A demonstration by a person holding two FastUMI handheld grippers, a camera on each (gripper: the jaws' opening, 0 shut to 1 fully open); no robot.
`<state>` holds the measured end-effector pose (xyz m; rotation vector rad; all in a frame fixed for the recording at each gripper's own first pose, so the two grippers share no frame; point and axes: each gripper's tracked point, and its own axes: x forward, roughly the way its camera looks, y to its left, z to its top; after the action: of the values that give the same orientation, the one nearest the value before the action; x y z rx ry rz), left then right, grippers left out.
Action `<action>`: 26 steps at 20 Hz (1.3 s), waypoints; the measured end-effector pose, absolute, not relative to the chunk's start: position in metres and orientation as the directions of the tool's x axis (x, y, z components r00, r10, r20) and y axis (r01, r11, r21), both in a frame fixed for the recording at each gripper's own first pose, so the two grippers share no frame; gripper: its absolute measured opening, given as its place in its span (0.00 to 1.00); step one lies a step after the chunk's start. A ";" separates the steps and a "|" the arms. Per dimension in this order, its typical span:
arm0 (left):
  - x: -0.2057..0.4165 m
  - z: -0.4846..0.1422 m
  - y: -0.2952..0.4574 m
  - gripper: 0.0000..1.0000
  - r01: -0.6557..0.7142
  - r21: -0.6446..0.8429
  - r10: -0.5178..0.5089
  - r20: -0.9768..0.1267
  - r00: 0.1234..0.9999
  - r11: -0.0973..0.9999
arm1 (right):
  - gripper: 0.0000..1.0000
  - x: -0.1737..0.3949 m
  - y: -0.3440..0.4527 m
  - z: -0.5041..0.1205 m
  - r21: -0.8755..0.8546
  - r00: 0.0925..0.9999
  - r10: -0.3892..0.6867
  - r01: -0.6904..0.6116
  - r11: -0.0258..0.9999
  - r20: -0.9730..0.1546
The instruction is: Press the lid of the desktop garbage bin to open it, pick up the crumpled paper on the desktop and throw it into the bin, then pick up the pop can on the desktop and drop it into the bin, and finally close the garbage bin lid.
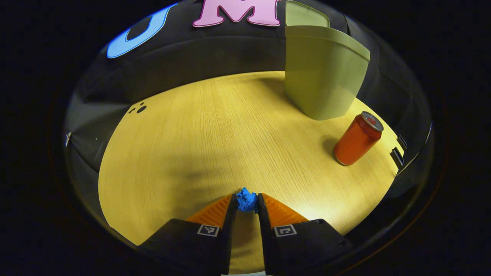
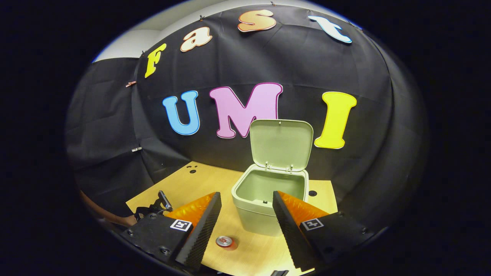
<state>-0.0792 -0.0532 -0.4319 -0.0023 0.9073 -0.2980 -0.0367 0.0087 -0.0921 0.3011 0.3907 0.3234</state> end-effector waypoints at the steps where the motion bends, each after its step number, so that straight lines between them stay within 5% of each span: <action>1: -0.078 -0.425 -0.053 0.37 0.256 -0.137 -0.266 -0.767 0.584 0.957 | 0.88 -0.037 0.009 -0.093 0.347 0.875 0.364 -0.249 0.904 -0.320; 11: -0.030 -0.307 -0.055 0.35 0.259 -0.173 -0.311 -0.602 0.736 0.950 | 0.88 -0.037 0.024 -0.108 0.355 0.857 0.390 -0.268 0.896 -0.337; 26: 0.052 -0.097 -0.087 0.35 0.357 -0.237 -0.404 -0.194 0.894 0.904 | 0.88 -0.053 0.035 -0.143 0.360 0.826 0.393 -0.251 0.898 -0.405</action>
<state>0.0517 -0.0871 -0.0966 -0.1984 0.2424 -0.3971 -0.0526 0.0353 -0.1427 0.3003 0.4914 0.3474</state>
